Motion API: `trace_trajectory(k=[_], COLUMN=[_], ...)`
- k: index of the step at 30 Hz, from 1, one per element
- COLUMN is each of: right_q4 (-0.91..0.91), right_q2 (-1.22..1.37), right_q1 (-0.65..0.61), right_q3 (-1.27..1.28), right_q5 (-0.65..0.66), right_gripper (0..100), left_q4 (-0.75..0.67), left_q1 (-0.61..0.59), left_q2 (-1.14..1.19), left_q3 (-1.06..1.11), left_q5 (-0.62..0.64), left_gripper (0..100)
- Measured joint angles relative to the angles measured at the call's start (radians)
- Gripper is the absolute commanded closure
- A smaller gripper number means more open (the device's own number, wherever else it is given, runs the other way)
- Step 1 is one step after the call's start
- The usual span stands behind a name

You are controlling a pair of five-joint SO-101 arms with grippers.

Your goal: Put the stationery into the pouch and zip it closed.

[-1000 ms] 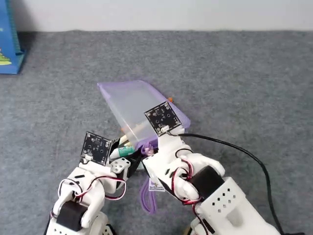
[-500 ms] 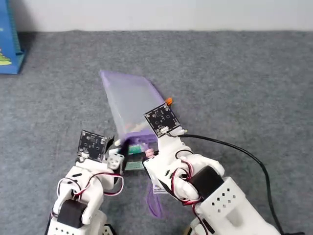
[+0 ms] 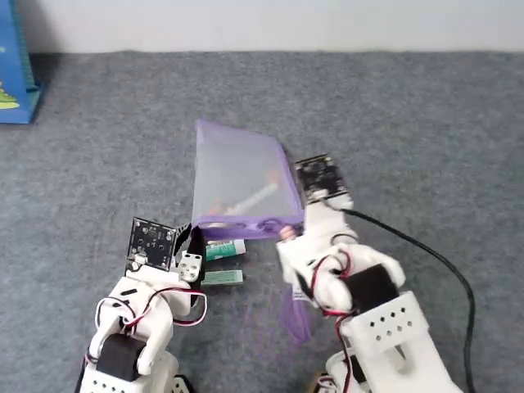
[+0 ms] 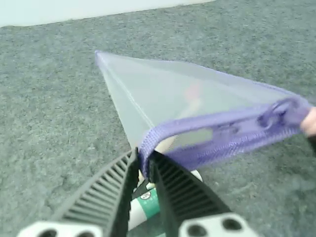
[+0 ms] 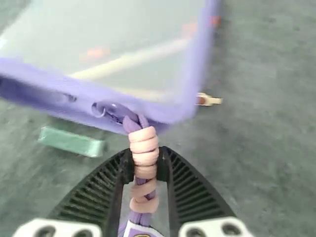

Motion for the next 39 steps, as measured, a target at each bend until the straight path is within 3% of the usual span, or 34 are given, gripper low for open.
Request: trace_trajectory(k=[12, 18, 25, 30, 39], right_q4=[0.000, 0.034, 0.123, 0.163, 0.164], right_q2=[-0.006, -0.117, -0.287, -0.347, -0.361], right_q1=[0.227, 0.170, 0.087, 0.084, 0.078], right_q3=[0.000, 0.000, 0.000, 0.002, 0.002], right_q5=[0.043, 0.046, 0.046, 0.046, 0.046], right_gripper=[99.1, 99.1, 99.1, 99.1, 99.1], left_q4=[-0.003, -0.003, -0.003, -0.014, -0.175], left_q1=[-0.078, -0.071, -0.023, -0.017, -0.011], left_q2=[0.000, 0.000, 0.000, 0.000, 0.000], left_q3=[0.000, 0.000, 0.000, 0.000, 0.127], left_q5=[0.002, 0.002, -0.028, -0.028, -0.037], left_gripper=[99, 98, 78, 78, 79])
